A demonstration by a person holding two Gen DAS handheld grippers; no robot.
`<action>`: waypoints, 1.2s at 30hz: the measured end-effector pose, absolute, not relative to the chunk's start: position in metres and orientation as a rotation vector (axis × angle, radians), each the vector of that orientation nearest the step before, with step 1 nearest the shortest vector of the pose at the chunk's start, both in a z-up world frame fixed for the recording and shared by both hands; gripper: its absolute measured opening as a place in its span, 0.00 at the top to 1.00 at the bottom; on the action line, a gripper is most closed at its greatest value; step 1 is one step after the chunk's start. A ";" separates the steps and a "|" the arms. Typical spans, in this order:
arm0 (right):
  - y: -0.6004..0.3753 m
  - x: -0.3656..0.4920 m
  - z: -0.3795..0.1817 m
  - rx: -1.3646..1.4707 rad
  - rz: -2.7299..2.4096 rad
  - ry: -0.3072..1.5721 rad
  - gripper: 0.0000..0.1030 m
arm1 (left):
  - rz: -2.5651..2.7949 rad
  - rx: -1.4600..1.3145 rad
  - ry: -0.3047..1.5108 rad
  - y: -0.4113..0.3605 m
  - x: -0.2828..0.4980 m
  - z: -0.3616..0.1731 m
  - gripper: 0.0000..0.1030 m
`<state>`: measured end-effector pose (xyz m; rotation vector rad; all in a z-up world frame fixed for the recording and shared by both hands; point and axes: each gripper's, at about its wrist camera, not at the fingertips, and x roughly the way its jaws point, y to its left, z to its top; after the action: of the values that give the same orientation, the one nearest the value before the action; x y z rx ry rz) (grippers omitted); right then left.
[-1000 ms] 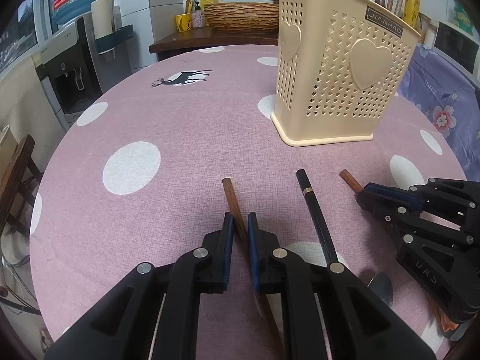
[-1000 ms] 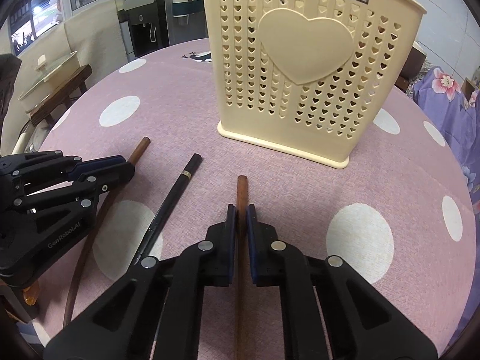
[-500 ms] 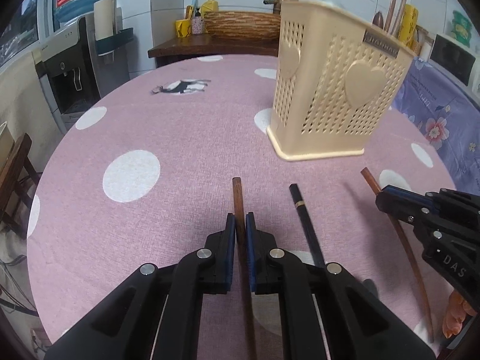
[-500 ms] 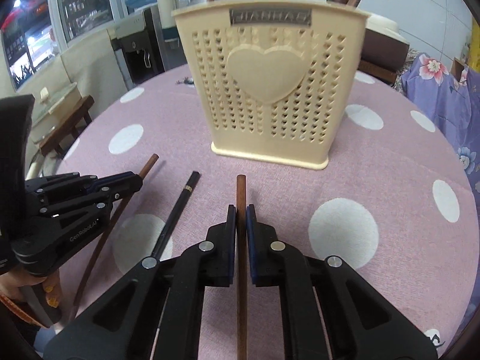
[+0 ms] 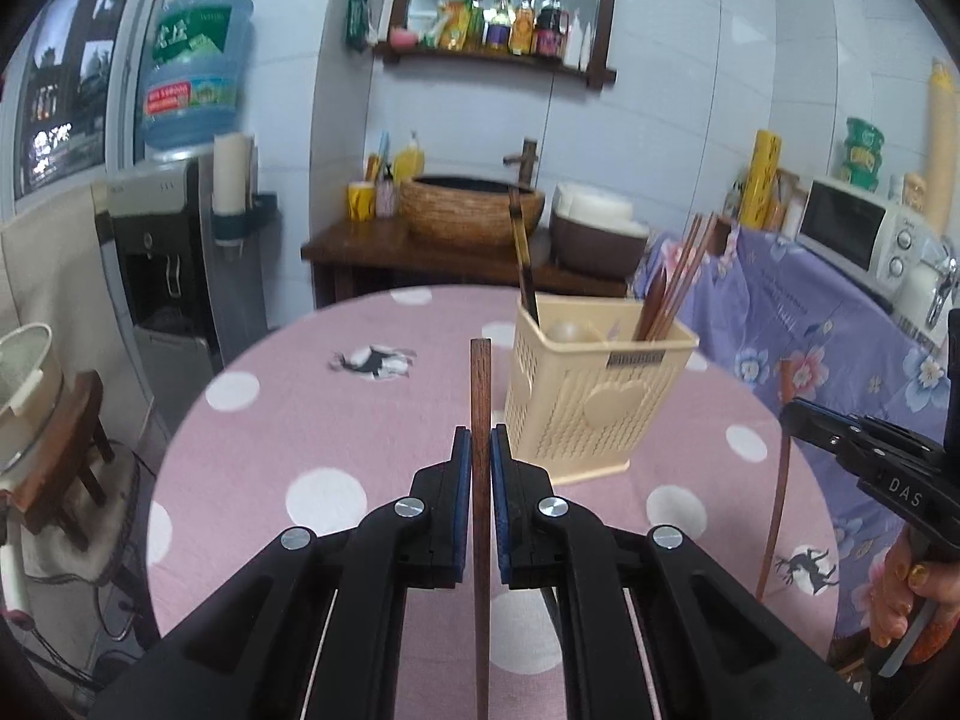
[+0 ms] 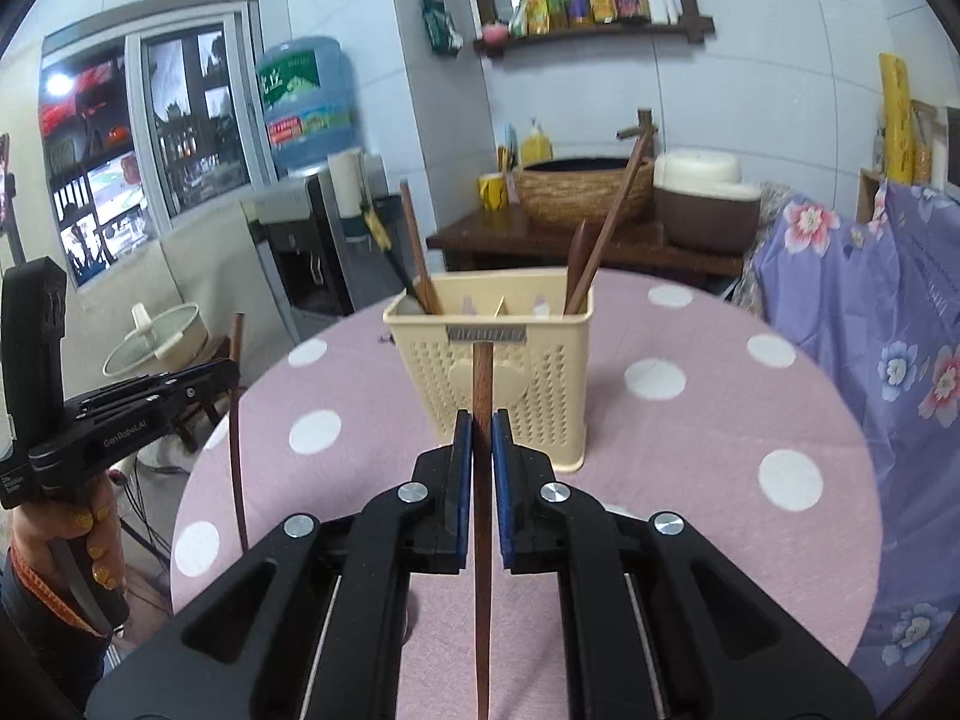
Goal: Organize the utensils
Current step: 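Carry wooden chopstick into basket with left tool while right tool drops its chopstick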
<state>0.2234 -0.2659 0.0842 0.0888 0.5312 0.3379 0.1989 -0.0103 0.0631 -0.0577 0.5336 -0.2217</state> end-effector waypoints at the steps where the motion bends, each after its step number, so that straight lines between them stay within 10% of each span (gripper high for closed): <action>1: -0.268 0.222 0.089 0.094 0.337 0.523 0.92 | -0.215 -0.053 0.518 -0.010 0.197 0.068 0.92; 21: -0.270 0.216 0.137 0.070 0.344 0.461 0.93 | -0.233 -0.036 0.450 -0.009 0.196 0.112 0.93; 36: -0.272 0.297 0.272 0.116 0.198 0.263 0.92 | -0.306 -0.103 0.306 -0.055 0.261 0.245 0.93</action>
<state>0.2967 -0.2718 0.2724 0.1162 0.2627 0.1982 0.2609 -0.0547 0.2445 -0.1028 0.3064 -0.3056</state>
